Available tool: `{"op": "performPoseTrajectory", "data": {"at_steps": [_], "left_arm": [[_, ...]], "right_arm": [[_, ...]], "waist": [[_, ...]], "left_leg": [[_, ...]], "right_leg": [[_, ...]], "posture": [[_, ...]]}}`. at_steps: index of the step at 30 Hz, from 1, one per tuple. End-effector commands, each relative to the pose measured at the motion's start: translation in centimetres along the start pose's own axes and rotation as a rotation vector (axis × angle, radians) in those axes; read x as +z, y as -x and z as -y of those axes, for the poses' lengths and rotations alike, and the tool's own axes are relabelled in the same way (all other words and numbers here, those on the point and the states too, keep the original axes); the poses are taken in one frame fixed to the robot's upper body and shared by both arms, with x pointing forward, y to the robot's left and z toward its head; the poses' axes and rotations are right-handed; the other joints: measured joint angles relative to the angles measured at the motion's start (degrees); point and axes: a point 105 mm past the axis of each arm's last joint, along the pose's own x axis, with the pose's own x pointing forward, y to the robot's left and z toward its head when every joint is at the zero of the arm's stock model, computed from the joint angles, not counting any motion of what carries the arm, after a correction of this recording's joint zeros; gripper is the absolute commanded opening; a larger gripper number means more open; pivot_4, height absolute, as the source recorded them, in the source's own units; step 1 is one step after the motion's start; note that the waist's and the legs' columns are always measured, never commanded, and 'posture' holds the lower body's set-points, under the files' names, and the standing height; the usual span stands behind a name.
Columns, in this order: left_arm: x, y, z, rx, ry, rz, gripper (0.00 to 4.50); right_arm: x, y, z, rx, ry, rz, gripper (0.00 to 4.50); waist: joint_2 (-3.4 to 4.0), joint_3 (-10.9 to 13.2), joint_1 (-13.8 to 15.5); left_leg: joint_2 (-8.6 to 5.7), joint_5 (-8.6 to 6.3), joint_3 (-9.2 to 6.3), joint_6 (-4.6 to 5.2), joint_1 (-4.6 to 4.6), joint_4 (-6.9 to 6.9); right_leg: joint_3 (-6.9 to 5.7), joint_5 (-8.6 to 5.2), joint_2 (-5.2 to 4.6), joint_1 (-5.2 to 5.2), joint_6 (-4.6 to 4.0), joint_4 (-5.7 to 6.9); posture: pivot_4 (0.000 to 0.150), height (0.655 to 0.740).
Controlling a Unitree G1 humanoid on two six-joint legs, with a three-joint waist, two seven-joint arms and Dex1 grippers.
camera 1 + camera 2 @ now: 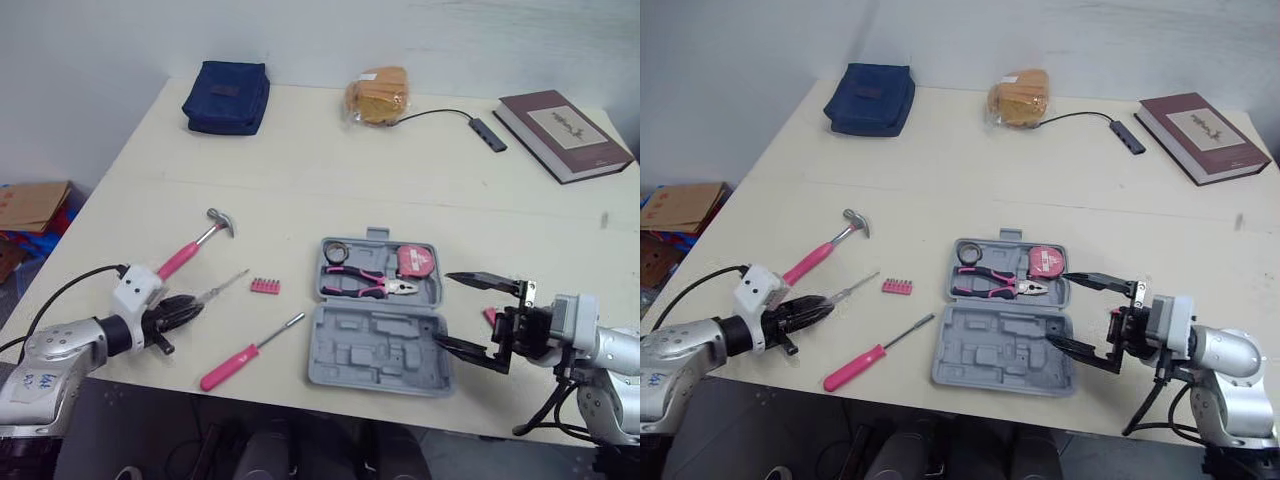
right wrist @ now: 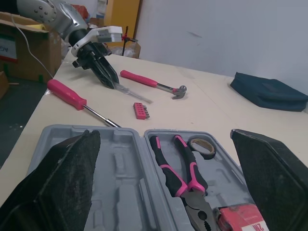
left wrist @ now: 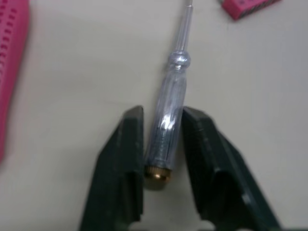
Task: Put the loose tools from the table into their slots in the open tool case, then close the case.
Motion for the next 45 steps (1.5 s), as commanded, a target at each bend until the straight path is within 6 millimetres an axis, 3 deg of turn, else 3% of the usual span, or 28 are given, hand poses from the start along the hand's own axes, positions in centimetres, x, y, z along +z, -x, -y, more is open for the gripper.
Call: {"op": "performPoseTrajectory", "data": {"at_steps": [1,8,10,14,20,22,26,33,41,45], "left_arm": [[-2.0,-0.8,1.3,-0.063,0.027,-0.042,0.05],[-1.9,-0.7,1.3,-0.073,0.000,-0.005,0.05],[1.3,-0.4,0.9,-0.060,-0.111,0.186,0.05],[4.3,0.5,0.9,-0.110,-0.204,0.291,0.05],[10.1,0.5,4.8,-0.377,-0.375,0.311,0.05],[10.9,0.4,6.1,-0.442,-0.426,0.297,0.05],[13.7,-1.3,9.5,-0.576,-0.556,0.315,0.05],[12.4,-3.7,12.5,-0.736,-0.656,0.111,0.05],[12.1,-8.0,15.5,-0.734,-0.758,-0.001,0.05],[12.5,-9.0,17.4,-0.729,-0.732,0.012,0.05]], "right_arm": [[0.6,-0.1,0.3,-0.015,0.029,0.016,4.50],[0.8,-0.3,-0.1,-0.013,0.023,0.002,4.50],[0.8,-0.1,-0.1,-0.018,0.022,-0.002,4.50],[0.4,0.8,0.1,-0.062,0.007,-0.032,4.50],[-0.4,3.0,0.3,-0.054,-0.012,-0.095,4.50],[-0.5,3.5,0.6,-0.064,-0.003,-0.105,4.50],[-0.6,4.0,0.7,-0.071,0.006,-0.149,4.50],[-1.1,4.5,0.6,-0.091,-0.016,-0.193,4.50],[-1.5,5.5,-0.7,-0.094,-0.015,-0.211,4.50],[-1.5,5.4,-1.4,-0.100,-0.015,-0.198,4.50]], "waist": [[0.02,-0.01,-0.01],[0.14,-0.08,-0.02],[0.15,-0.09,0.01],[-0.22,0.00,0.04],[-0.24,0.01,-0.14],[-0.24,0.01,-0.16],[-0.19,0.04,-0.15],[-0.20,0.05,-0.17],[-0.22,0.06,0.08],[-0.25,0.08,-0.16]], "left_leg": [[0.00,-0.01,0.02,0.01,0.01,0.00],[0.01,-0.02,0.04,0.02,0.03,0.04],[0.01,-0.02,0.04,0.02,0.03,0.02],[0.06,-0.04,0.02,0.05,-0.06,0.08],[0.10,-0.07,0.11,0.06,-0.04,0.10],[0.11,-0.07,0.12,0.07,-0.04,0.10],[0.17,-0.06,0.14,0.03,-0.05,0.10],[0.38,-0.01,0.22,-0.06,-0.06,0.17],[0.41,-0.03,0.19,-0.04,-0.18,0.38],[0.45,-0.02,0.17,-0.03,-0.22,0.44]], "right_leg": [[0.00,0.00,0.00,0.00,0.00,0.00],[0.02,0.01,-0.01,0.01,0.01,0.01],[0.02,0.01,-0.01,0.01,0.02,0.00],[-0.04,0.02,0.02,-0.01,0.02,-0.02],[0.01,0.05,0.06,0.00,0.03,-0.05],[0.00,0.06,0.09,0.02,0.03,-0.03],[0.02,0.06,0.23,0.01,0.03,0.10],[0.12,0.07,0.55,0.03,0.00,0.02],[0.12,0.09,0.57,0.02,-0.03,-0.07],[0.10,0.10,0.61,0.02,-0.03,-0.01]], "posture": [[0.150,0.7400],[0.150,0.7400],[0.150,0.7400],[0.150,0.7400],[0.150,0.7400],[0.150,0.7400],[0.150,0.7400],[0.150,0.7400],[0.150,0.7400],[0.150,0.7400]]}}
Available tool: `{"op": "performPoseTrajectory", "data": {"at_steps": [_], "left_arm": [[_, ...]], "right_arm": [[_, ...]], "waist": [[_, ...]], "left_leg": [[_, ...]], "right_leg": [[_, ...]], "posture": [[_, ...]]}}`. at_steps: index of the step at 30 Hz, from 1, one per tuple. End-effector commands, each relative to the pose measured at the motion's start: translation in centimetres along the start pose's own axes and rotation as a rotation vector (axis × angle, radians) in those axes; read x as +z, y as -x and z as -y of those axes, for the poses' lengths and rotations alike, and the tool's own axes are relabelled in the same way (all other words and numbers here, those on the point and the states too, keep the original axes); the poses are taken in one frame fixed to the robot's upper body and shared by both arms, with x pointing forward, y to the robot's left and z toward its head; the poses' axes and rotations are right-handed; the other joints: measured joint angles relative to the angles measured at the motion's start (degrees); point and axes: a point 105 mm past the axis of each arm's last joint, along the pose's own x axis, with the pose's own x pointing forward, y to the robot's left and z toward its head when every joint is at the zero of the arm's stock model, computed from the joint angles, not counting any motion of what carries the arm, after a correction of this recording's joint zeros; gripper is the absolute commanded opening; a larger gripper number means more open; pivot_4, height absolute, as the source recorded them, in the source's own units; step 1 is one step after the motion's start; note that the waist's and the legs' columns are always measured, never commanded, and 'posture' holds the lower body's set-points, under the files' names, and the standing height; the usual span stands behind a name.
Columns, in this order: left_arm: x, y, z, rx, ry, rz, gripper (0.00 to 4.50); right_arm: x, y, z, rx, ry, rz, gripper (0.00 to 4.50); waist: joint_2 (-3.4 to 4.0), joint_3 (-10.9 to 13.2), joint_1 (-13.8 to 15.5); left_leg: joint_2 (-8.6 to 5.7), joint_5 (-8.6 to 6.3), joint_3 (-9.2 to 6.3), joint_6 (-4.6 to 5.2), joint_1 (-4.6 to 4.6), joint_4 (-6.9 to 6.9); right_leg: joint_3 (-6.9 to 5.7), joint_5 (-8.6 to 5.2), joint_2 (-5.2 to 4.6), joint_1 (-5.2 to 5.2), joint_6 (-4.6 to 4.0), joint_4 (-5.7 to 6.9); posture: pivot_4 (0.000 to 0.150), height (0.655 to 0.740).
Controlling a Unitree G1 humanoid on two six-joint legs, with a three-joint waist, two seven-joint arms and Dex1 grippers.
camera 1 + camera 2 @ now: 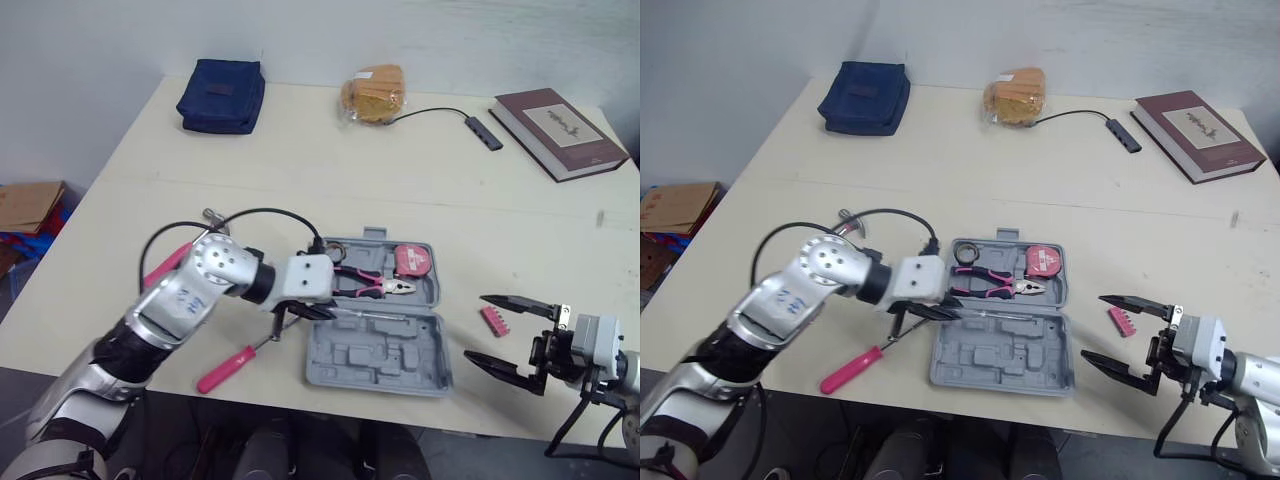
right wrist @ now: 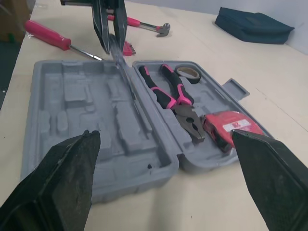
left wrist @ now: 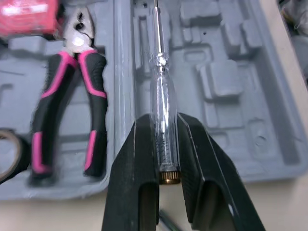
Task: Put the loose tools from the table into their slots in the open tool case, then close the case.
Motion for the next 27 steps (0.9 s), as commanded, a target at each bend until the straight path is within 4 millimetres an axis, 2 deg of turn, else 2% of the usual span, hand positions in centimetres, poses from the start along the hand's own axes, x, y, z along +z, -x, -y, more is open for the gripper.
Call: {"op": "performPoseTrajectory", "data": {"at_steps": [1,8,27], "left_arm": [[0.9,-0.2,-0.4,0.035,-0.043,-0.034,0.05],[0.5,-0.1,-1.1,0.048,-0.062,-0.108,0.05],[-0.4,-0.5,-0.8,0.047,-0.058,-0.189,0.05]], "right_arm": [[0.8,0.0,-0.3,-0.007,0.045,0.023,4.50],[0.7,0.3,-0.7,-0.013,0.039,0.018,4.50],[0.7,-0.3,-0.4,-0.013,0.048,0.013,4.50]], "waist": [[0.00,0.00,-0.20],[0.00,0.00,-0.09],[0.00,0.00,0.00]], "left_leg": [[0.00,0.00,0.01,0.00,0.00,0.04],[0.08,-0.01,-0.01,-0.01,0.03,0.21],[0.09,-0.06,-0.02,0.03,-0.01,0.35]], "right_leg": [[0.02,0.00,0.00,0.00,0.00,0.02],[0.07,0.02,0.02,0.00,-0.08,-0.04],[0.06,0.02,0.02,0.00,-0.08,0.00]], "posture": [[0.150,0.7400],[0.150,0.7400],[0.150,0.7400]]}}
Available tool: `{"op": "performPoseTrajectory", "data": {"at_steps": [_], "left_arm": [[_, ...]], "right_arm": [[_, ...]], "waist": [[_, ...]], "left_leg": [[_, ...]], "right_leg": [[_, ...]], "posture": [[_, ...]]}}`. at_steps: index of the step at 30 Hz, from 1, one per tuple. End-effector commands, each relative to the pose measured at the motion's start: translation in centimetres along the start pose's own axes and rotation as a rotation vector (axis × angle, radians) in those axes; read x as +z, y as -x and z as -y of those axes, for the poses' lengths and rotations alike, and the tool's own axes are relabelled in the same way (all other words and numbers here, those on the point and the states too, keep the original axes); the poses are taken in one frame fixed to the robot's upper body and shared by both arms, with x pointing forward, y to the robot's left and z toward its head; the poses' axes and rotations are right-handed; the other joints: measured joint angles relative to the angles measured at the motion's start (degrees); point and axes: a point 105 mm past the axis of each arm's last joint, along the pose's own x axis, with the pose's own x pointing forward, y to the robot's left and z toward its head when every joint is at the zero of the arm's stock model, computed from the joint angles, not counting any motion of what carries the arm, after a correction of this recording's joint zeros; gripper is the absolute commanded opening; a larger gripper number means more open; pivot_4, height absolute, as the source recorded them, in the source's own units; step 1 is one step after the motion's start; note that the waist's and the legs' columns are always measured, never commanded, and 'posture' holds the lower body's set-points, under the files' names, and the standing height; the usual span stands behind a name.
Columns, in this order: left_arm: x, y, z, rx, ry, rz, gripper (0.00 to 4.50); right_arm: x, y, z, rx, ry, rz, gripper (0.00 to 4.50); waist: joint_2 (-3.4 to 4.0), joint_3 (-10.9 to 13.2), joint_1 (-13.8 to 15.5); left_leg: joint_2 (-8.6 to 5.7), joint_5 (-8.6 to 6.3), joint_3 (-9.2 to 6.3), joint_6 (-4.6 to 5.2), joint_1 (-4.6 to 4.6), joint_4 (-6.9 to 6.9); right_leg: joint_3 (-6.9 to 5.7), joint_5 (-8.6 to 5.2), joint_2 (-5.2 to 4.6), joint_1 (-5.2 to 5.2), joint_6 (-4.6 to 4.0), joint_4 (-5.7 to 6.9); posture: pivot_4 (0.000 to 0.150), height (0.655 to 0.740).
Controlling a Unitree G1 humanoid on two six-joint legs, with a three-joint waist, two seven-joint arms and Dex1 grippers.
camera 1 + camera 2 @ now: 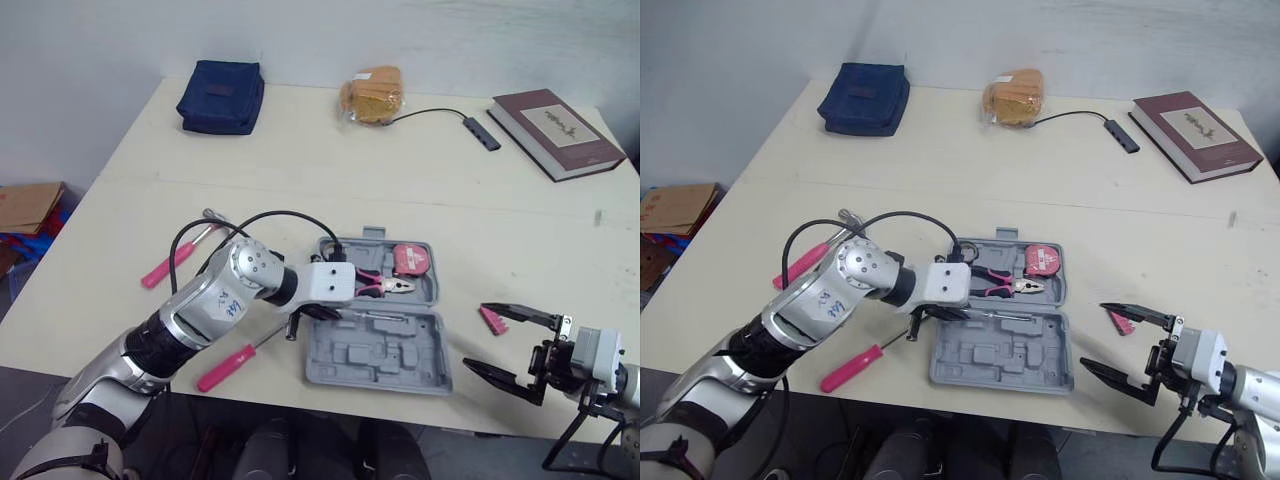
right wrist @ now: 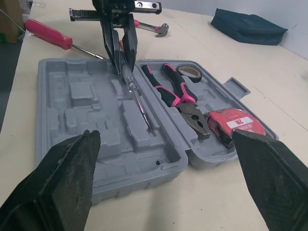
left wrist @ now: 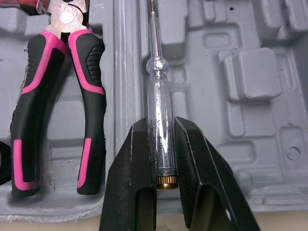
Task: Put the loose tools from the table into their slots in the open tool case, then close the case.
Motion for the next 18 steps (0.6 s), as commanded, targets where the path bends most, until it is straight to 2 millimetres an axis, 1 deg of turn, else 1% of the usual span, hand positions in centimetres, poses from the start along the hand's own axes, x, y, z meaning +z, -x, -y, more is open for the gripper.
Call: {"op": "performPoseTrajectory", "data": {"at_steps": [1,7,14,16,17,18], "left_arm": [[0.47,0.04,-0.07,0.016,-0.039,-0.011,0.05],[0.78,-0.35,-0.17,0.019,-0.052,-0.004,0.05],[0.18,-0.60,0.06,0.009,-0.048,-0.021,0.05],[0.31,-0.59,-0.12,0.023,-0.052,-0.016,1.02],[0.42,-0.60,-0.17,0.025,-0.059,-0.013,1.30],[0.94,-0.56,-0.29,0.035,-0.089,0.008,1.74]], "right_arm": [[0.73,-0.26,0.05,0.008,0.035,0.013,4.50],[0.69,-0.34,-0.06,0.006,0.031,0.014,4.50],[0.67,-0.38,-0.14,0.005,0.028,0.015,4.50],[0.70,-0.43,-0.10,0.004,0.028,0.016,4.50],[0.71,-0.47,-0.08,0.005,0.029,0.017,4.50],[0.73,-0.50,-0.07,0.003,0.029,0.018,4.50]], "waist": [[0.00,0.00,0.00],[0.00,0.00,-0.01],[0.00,0.00,-0.01],[0.00,0.00,-0.02],[0.00,0.00,-0.01],[0.00,0.00,-0.01]], "left_leg": [[0.00,0.00,0.00,0.00,0.00,0.01],[0.00,0.00,0.00,0.00,0.00,0.03],[0.00,0.00,0.00,0.00,0.00,0.05],[0.00,0.00,0.00,0.01,0.00,0.06],[0.00,0.00,0.01,0.01,0.00,0.06],[0.00,0.00,0.00,0.01,0.00,0.06]], "right_leg": [[0.00,0.00,0.00,0.00,0.00,0.00],[0.01,0.00,0.00,0.00,0.00,0.02],[0.01,0.00,0.00,0.00,0.00,0.04],[0.01,0.00,0.00,0.00,0.00,0.04],[0.01,0.00,0.00,0.00,0.00,0.04],[0.01,0.00,0.00,0.00,0.00,0.05]], "posture": [[0.150,0.7400],[0.150,0.7400],[0.150,0.7400],[0.150,0.7400],[0.150,0.7400],[0.150,0.7400]]}}
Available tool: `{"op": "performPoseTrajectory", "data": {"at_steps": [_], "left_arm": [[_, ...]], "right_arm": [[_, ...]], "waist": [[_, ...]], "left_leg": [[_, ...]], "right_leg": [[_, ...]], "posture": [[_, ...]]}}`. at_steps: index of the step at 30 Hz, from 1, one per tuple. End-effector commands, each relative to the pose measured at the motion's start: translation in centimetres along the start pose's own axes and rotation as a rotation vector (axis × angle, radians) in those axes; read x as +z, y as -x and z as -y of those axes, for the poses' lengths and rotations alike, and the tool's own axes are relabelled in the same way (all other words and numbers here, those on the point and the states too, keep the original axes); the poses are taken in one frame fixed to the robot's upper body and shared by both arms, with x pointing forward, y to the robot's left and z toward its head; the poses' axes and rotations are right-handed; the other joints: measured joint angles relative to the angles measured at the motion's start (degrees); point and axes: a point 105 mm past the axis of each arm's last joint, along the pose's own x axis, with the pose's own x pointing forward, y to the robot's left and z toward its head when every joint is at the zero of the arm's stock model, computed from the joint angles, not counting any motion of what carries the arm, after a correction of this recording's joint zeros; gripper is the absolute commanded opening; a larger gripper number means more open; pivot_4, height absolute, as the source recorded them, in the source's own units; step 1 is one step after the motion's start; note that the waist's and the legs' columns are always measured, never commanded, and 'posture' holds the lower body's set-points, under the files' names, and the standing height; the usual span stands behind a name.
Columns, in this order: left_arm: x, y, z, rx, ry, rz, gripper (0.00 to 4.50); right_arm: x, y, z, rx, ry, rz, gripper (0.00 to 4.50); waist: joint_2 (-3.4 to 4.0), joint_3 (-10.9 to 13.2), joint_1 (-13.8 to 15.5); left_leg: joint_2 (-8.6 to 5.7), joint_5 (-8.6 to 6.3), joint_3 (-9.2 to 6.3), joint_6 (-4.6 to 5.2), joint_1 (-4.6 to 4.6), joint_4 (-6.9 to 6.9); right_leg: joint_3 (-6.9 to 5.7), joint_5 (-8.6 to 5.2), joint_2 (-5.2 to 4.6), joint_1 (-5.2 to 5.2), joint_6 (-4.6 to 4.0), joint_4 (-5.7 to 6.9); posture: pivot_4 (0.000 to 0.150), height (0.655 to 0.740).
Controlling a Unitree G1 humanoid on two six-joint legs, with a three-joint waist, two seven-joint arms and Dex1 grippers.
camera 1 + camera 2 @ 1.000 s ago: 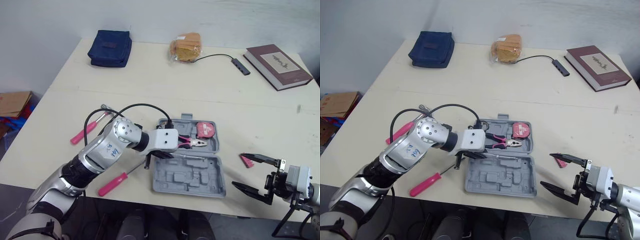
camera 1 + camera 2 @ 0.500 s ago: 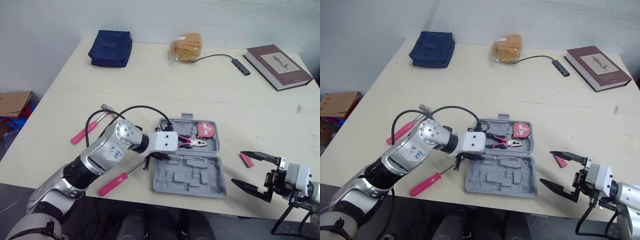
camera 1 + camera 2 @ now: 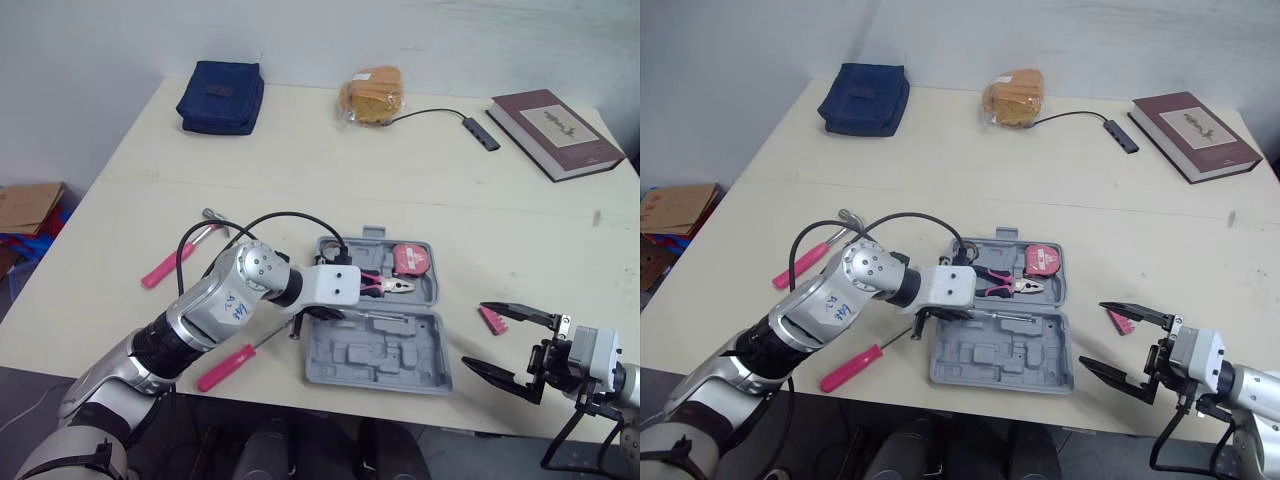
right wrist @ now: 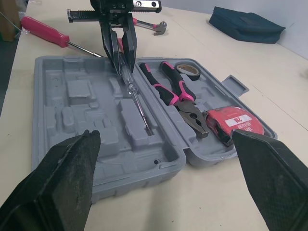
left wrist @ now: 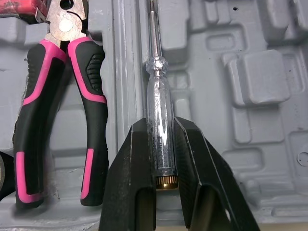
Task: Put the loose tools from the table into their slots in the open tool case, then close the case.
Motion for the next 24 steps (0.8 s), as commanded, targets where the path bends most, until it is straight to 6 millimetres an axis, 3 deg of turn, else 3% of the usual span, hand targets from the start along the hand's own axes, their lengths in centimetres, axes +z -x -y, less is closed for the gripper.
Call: {"op": "performPoseTrajectory", "data": {"at_steps": [1,4,8,12,15,16,21,22,24], "left_arm": [[1.0,0.0,-0.3,0.030,-0.063,0.029,2.25],[1.9,0.5,-0.3,0.034,-0.091,0.061,3.60],[2.3,1.5,0.3,0.004,-0.113,0.097,3.60],[3.5,2.4,-0.8,0.092,-0.143,0.268,3.60],[4.8,3.1,-1.1,0.130,-0.120,0.492,2.87],[4.9,3.3,-1.2,0.142,-0.120,0.542,2.36],[2.0,2.1,-0.8,0.138,-0.021,0.574,0.29],[1.4,1.5,-0.5,0.128,0.018,0.578,0.03],[0.7,0.6,-0.1,0.116,0.066,0.587,0.03]], "right_arm": [[0.8,-0.4,-0.1,0.013,0.033,0.023,4.50],[0.8,-0.5,-0.1,0.015,0.031,0.022,4.50],[1.1,-0.7,0.0,0.024,0.021,0.021,4.50],[1.2,-0.7,0.1,0.023,0.017,0.016,4.50],[1.4,-0.9,0.1,0.018,0.012,0.015,4.50],[1.4,-0.9,0.1,0.018,0.011,0.014,4.50],[1.5,-0.9,0.1,0.010,0.006,0.008,4.50],[1.5,-0.9,0.2,0.008,0.007,0.006,4.50],[1.5,-1.0,0.2,0.005,0.007,0.005,4.50]], "waist": [[0.00,0.00,0.00],[0.00,0.00,-0.02],[0.00,0.00,-0.12],[0.01,-0.01,-0.04],[0.01,-0.01,-0.02],[0.01,-0.01,-0.02],[0.03,-0.02,-0.19],[0.03,-0.02,-0.17],[0.02,-0.02,-0.09]], "left_leg": [[0.00,0.00,0.00,0.00,0.00,0.01],[0.00,-0.01,0.00,0.01,-0.01,0.02],[0.01,-0.01,0.01,0.01,-0.01,0.02],[0.02,-0.01,0.00,0.01,0.00,0.05],[0.01,-0.02,-0.01,0.03,-0.02,0.08],[0.01,-0.02,-0.02,0.03,-0.04,0.10],[0.00,-0.02,0.01,0.04,0.01,0.10],[0.00,-0.02,0.03,0.04,0.02,0.10],[0.00,-0.02,0.02,0.04,0.02,0.11]], "right_leg": [[0.00,0.00,0.00,0.00,0.00,0.01],[0.00,0.00,0.00,0.00,0.00,0.00],[0.00,0.00,0.00,0.00,0.00,0.02],[0.01,0.00,-0.01,0.00,0.00,0.03],[0.00,0.00,-0.04,0.01,0.00,0.03],[-0.01,0.01,-0.04,0.01,0.00,0.03],[-0.02,0.01,-0.03,0.02,0.00,0.05],[0.00,0.01,-0.03,0.02,0.00,0.07],[-0.01,0.01,-0.04,0.02,0.00,0.07]], "posture": [[0.150,0.7400],[0.150,0.7400],[0.150,0.7400],[0.150,0.7400],[0.150,0.7400],[0.150,0.7400],[0.150,0.7400],[0.150,0.7400],[0.150,0.7400]]}}
